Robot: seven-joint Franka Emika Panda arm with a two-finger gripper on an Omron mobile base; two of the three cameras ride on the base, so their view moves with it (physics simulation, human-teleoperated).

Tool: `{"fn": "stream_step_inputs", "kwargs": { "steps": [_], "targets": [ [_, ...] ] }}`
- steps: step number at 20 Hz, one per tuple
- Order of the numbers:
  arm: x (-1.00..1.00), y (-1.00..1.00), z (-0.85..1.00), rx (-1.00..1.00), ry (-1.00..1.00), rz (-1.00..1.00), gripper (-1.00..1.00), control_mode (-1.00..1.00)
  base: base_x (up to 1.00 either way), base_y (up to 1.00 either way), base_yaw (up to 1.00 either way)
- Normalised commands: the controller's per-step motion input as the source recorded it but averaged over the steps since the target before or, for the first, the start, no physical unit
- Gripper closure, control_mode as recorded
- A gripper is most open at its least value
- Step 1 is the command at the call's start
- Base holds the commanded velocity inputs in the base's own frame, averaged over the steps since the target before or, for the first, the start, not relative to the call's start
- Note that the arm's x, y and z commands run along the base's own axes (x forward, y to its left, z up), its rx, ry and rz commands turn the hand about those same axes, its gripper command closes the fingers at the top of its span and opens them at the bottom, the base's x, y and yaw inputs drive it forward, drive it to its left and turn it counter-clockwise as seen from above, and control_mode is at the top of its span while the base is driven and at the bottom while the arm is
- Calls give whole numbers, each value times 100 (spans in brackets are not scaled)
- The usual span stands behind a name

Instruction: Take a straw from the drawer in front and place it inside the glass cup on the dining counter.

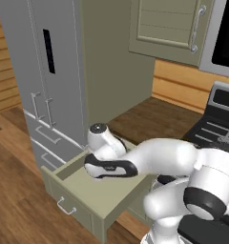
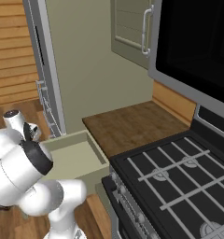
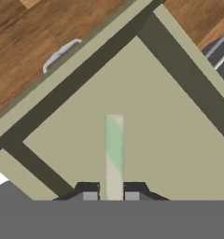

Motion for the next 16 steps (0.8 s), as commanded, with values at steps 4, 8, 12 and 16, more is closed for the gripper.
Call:
{"fn": "stream_step_inputs", "kwargs": {
  "steps": [4, 8, 12, 16],
  "targets": [
    [-39, -8, 100, 5, 0, 0, 100, -100, 0, 0, 0],
    [-35, -7, 100, 3, -1, 0, 100, -100, 0, 0, 0],
    [-32, -6, 84, 0, -1, 0, 100, -100, 0, 0, 0],
    [-18, -1, 58, 0, 0, 0, 100, -100, 0, 0, 0]
  ]
}}
